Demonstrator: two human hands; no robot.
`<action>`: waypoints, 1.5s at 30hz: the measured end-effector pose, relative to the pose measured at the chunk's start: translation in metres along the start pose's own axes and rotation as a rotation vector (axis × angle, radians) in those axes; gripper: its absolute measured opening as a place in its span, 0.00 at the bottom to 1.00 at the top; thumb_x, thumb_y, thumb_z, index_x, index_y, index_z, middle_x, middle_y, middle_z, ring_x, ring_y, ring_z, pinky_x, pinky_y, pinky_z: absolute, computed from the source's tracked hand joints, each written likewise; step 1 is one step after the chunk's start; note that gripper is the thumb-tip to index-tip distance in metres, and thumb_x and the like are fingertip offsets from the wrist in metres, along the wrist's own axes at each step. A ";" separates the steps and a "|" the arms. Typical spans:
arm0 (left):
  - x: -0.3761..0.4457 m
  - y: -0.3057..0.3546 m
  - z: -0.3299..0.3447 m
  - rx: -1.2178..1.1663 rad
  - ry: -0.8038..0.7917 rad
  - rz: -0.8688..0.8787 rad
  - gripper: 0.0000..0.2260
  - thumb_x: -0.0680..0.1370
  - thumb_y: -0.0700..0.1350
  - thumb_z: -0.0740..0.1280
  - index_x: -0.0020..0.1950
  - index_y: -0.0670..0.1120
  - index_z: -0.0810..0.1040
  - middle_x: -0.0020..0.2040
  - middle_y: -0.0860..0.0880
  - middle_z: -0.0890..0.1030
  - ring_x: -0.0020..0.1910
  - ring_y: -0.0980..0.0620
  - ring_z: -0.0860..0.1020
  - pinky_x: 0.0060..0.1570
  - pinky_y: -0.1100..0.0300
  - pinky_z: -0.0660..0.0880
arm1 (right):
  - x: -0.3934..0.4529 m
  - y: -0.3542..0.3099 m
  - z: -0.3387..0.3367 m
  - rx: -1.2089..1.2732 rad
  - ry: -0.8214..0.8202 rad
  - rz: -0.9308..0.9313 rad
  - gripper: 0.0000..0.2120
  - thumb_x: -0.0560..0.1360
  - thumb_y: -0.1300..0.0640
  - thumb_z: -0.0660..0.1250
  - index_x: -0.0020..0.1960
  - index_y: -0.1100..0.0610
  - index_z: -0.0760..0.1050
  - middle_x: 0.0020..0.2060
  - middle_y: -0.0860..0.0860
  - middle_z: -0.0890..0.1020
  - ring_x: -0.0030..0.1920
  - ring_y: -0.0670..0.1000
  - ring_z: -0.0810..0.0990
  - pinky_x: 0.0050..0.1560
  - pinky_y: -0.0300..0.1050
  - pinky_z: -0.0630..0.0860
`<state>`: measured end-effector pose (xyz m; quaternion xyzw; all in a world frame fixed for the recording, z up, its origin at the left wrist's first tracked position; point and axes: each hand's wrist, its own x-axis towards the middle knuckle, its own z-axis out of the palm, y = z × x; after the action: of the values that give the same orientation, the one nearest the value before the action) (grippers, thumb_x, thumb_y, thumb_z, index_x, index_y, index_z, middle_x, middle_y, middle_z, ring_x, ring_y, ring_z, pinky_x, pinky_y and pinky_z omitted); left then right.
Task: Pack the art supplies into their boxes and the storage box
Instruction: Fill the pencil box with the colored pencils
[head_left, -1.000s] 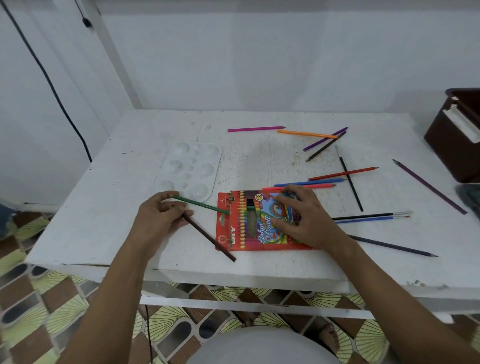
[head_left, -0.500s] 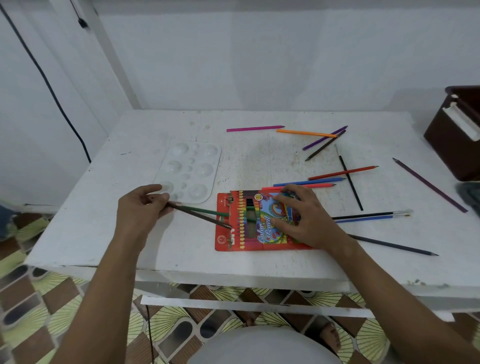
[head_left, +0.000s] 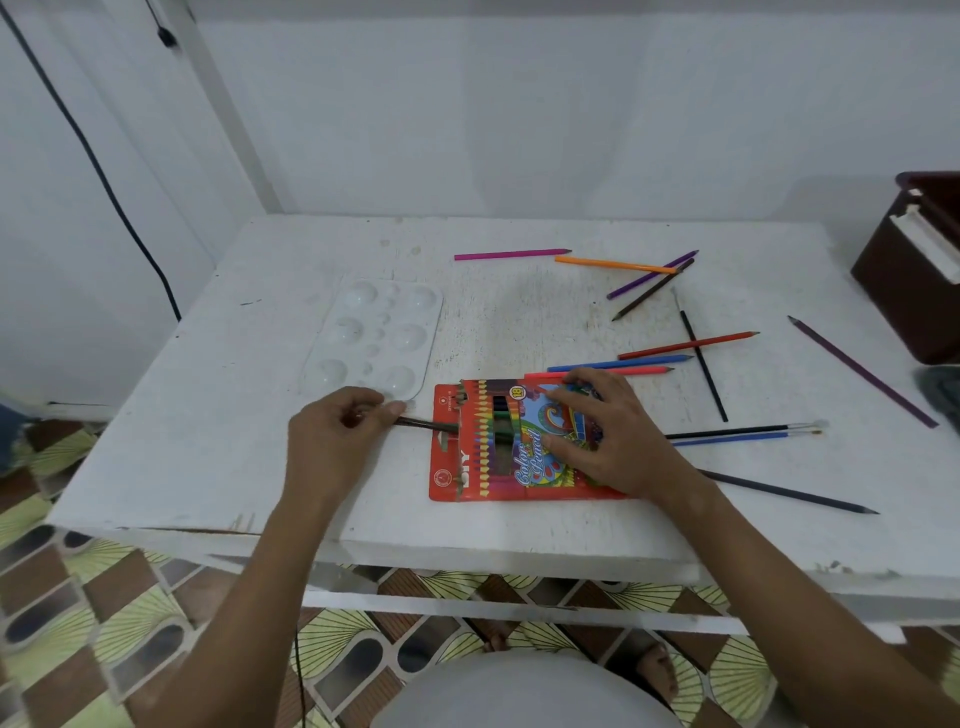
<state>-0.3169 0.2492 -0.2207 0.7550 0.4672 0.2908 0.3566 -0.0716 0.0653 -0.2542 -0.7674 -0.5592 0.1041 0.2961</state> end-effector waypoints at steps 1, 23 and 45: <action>-0.002 0.001 0.003 0.058 -0.032 0.080 0.08 0.71 0.51 0.75 0.45 0.49 0.83 0.37 0.57 0.80 0.35 0.63 0.77 0.36 0.73 0.69 | 0.000 0.000 0.000 0.003 0.007 -0.005 0.32 0.69 0.34 0.62 0.66 0.52 0.73 0.65 0.49 0.68 0.66 0.47 0.64 0.66 0.51 0.70; 0.016 0.003 -0.001 0.593 -0.428 0.429 0.09 0.76 0.49 0.69 0.54 0.50 0.83 0.46 0.54 0.79 0.44 0.54 0.76 0.45 0.55 0.68 | 0.000 0.002 0.001 0.003 0.016 -0.013 0.32 0.69 0.34 0.61 0.66 0.52 0.73 0.65 0.49 0.68 0.66 0.46 0.64 0.66 0.52 0.70; 0.009 0.025 0.016 0.476 -0.464 0.273 0.18 0.73 0.53 0.72 0.59 0.47 0.80 0.48 0.52 0.77 0.43 0.57 0.74 0.40 0.66 0.67 | -0.001 0.001 0.001 -0.086 -0.024 -0.019 0.32 0.70 0.33 0.58 0.67 0.51 0.72 0.68 0.49 0.68 0.69 0.50 0.63 0.69 0.53 0.65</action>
<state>-0.2889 0.2452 -0.2089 0.9182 0.3233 0.0396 0.2255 -0.0718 0.0651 -0.2557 -0.7727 -0.5740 0.0861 0.2570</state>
